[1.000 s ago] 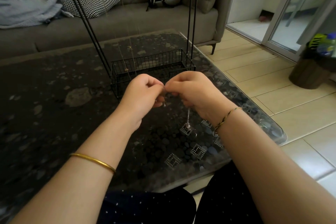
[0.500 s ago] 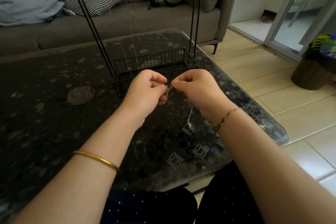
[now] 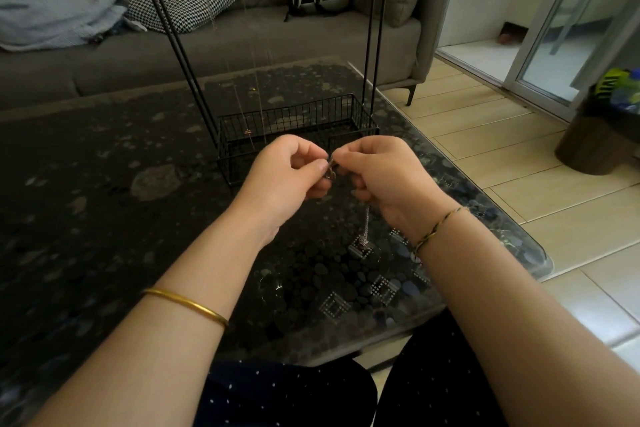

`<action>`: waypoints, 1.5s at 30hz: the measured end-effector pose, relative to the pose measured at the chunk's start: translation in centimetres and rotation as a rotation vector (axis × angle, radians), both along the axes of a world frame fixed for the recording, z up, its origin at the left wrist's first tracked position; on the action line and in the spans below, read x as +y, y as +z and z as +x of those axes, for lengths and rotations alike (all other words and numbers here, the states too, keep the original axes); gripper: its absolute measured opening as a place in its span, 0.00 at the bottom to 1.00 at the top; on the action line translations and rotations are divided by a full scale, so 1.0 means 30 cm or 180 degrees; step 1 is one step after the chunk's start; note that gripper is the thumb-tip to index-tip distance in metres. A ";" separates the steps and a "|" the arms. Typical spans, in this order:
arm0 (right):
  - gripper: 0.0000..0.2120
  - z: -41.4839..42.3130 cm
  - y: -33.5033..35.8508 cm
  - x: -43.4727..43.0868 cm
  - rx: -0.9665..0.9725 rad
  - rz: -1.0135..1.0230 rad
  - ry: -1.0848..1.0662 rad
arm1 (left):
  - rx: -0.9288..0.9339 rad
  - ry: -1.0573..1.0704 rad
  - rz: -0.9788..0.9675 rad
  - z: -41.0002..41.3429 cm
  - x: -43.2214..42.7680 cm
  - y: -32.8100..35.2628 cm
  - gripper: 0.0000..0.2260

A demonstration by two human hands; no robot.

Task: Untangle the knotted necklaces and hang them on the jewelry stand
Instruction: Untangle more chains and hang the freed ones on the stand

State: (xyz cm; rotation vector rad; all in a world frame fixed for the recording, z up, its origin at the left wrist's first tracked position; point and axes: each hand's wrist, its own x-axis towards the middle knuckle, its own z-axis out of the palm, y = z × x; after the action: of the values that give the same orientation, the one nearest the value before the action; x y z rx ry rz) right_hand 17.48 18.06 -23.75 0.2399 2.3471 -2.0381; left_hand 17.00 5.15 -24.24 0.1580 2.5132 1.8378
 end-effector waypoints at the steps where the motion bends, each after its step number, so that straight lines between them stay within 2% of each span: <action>1: 0.07 -0.002 -0.002 -0.002 0.0001 0.0008 0.0002 | -0.0023 -0.0029 0.0009 0.000 0.002 0.001 0.05; 10: 0.13 -0.002 0.003 -0.007 -0.0086 0.0066 0.0080 | -0.0260 -0.0090 0.0150 0.004 -0.002 0.000 0.03; 13: 0.13 -0.003 0.004 -0.004 -0.0031 0.0093 0.0076 | -0.0265 -0.0137 0.0036 0.006 0.001 -0.001 0.11; 18: 0.12 0.003 0.009 -0.002 -0.0009 0.0158 0.0130 | -0.0178 -0.0018 0.0010 0.006 -0.005 0.001 0.03; 23: 0.14 0.003 0.010 -0.005 -0.0175 0.0395 0.0315 | -0.0432 0.0148 0.0249 0.000 -0.011 -0.001 0.03; 27: 0.12 0.004 0.011 -0.005 -0.0238 0.0481 0.0417 | -0.0430 0.0458 0.0193 -0.013 -0.015 -0.001 0.04; 34: 0.07 -0.006 0.000 -0.011 0.0602 0.1519 0.0043 | -0.0229 0.0543 0.0054 -0.009 -0.011 0.001 0.05; 45: 0.07 -0.010 0.005 -0.009 0.0344 0.0120 -0.0524 | -0.0377 0.0114 -0.0196 -0.002 0.002 0.003 0.03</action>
State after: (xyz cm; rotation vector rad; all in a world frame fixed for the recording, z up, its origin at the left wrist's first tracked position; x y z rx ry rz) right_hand 17.18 17.79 -23.59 0.3433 2.5097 -2.1302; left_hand 16.94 5.22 -24.15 0.0030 2.5036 1.7245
